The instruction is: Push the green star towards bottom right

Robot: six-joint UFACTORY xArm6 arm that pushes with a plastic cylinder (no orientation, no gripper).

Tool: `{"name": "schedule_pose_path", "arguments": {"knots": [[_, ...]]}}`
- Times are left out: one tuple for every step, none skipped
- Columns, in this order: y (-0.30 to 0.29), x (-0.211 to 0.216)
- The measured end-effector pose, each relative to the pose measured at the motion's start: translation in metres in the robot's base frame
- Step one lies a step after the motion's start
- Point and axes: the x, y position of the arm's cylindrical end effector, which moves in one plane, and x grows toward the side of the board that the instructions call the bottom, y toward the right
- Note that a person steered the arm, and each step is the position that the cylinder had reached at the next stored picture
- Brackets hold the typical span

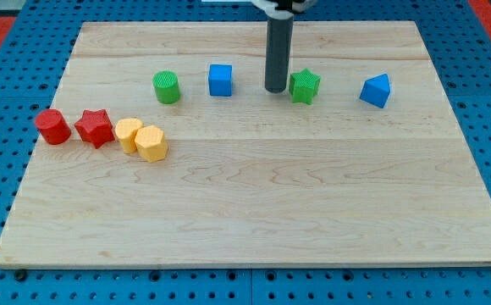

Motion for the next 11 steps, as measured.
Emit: {"name": "schedule_pose_path", "arguments": {"knots": [[0.042, -0.014], [0.104, 0.021], [0.104, 0.093], [0.118, 0.103], [0.109, 0.049], [0.047, 0.05], [0.109, 0.097], [0.136, 0.17], [0.138, 0.163], [0.139, 0.15], [0.093, 0.136]]}}
